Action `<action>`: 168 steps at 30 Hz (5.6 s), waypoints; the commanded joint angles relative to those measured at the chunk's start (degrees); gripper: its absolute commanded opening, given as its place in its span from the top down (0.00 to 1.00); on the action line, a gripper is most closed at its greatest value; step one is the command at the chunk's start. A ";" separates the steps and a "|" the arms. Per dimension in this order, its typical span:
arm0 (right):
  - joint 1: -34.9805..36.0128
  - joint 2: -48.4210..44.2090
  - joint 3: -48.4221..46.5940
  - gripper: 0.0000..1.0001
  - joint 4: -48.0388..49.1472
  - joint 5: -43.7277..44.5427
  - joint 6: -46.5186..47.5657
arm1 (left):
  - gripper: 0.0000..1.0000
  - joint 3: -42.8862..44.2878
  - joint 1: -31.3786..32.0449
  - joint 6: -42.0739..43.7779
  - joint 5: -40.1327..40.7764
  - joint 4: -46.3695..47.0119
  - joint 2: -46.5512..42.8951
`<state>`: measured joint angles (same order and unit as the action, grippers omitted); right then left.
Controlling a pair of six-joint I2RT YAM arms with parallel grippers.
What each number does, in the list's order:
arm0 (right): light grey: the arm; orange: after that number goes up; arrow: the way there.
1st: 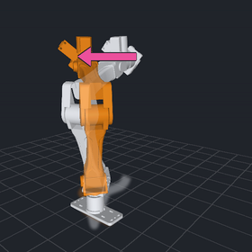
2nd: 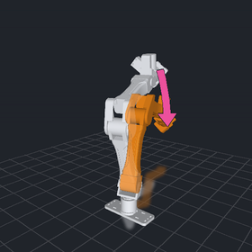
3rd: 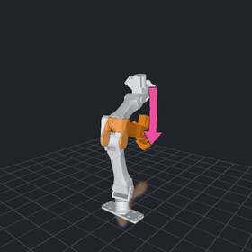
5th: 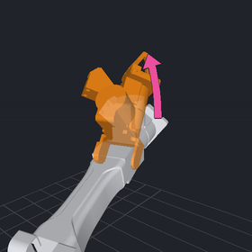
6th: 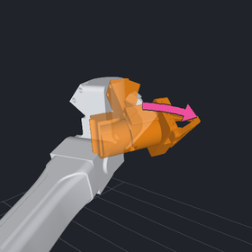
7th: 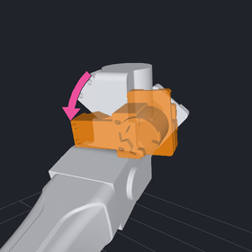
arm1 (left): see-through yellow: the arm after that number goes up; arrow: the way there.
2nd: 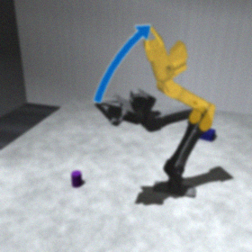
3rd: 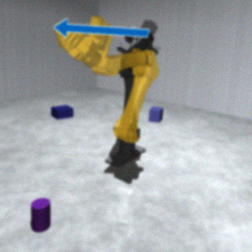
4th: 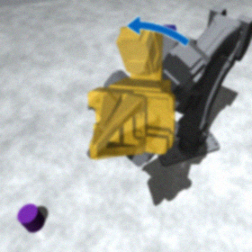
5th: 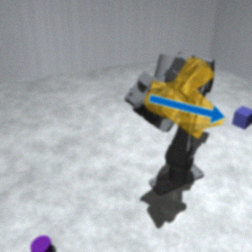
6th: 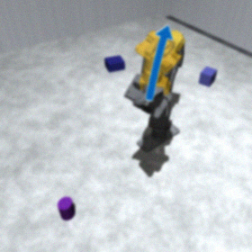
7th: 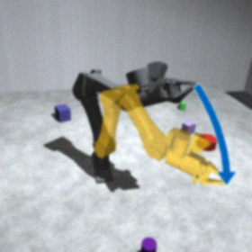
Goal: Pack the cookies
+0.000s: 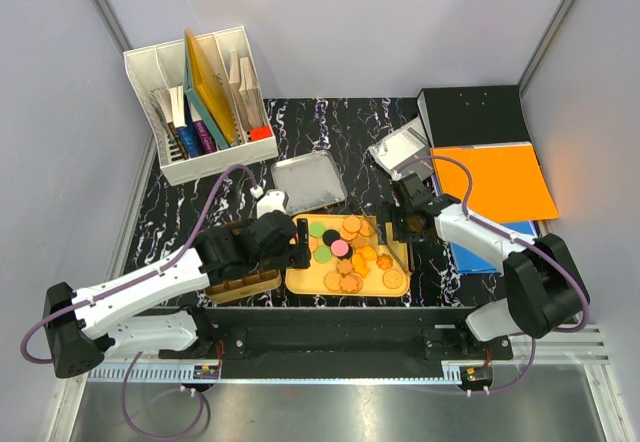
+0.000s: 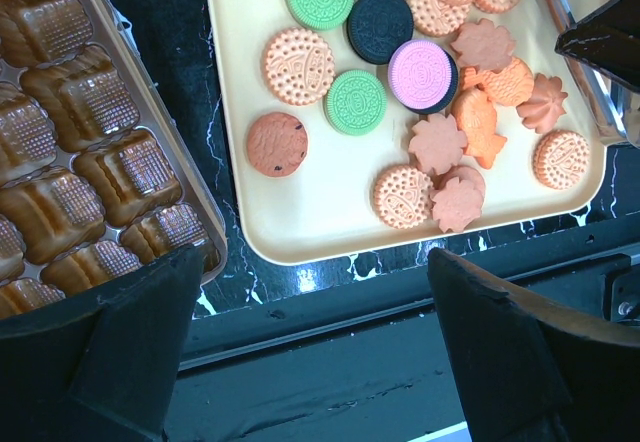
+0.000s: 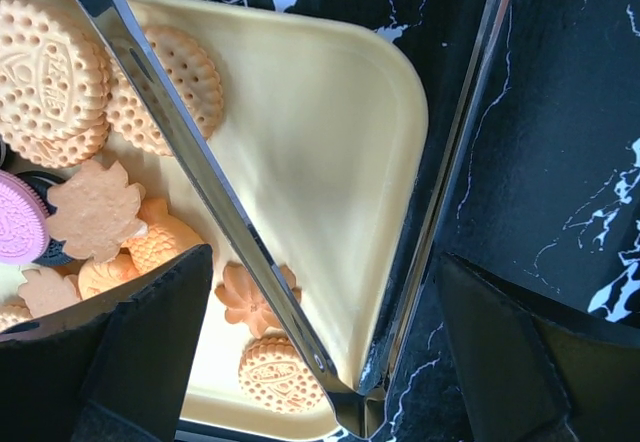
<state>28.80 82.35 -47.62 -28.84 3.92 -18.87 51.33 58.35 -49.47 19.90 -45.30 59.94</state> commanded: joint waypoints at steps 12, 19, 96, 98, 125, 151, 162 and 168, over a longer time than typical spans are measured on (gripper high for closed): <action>-0.14 5.98 -3.18 0.13 -1.30 2.22 -0.64 | 0.01 -1.67 0.01 -0.36 0.58 2.32 -2.73; -0.14 1.15 -5.29 0.36 -3.33 7.50 -1.25 | 0.01 -1.15 0.01 0.08 1.11 2.58 -1.94; 19.36 -15.46 -23.05 0.51 -36.72 6.36 -10.13 | 0.37 2.72 -1.48 -4.58 6.55 -4.36 -3.52; 20.15 -15.55 -23.31 0.51 -37.08 6.01 -10.39 | 0.37 2.81 -1.48 -4.67 6.64 -4.71 -3.69; 31.67 -9.57 -21.12 0.46 -38.92 12.60 -14.97 | 0.01 -1.14 -1.57 -8.97 7.43 -7.88 -12.48; 31.67 -3.07 -20.24 0.57 -33.30 12.60 -13.38 | 0.01 -3.08 -1.57 -10.29 6.64 -7.96 -13.54; 31.67 -4.39 -25.84 0.67 -35.49 14.71 -13.38 | 0.01 -0.98 -1.57 -10.29 9.01 -9.54 -15.20; 31.67 -3.95 -35.16 0.69 -36.90 14.36 -11.98 | 0.01 5.08 -1.57 -12.39 14.80 -14.20 -19.07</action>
<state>60.03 79.48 -75.50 -65.89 16.51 -32.03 50.37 57.04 -59.57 28.14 -57.17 44.40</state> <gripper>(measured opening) 0.396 0.985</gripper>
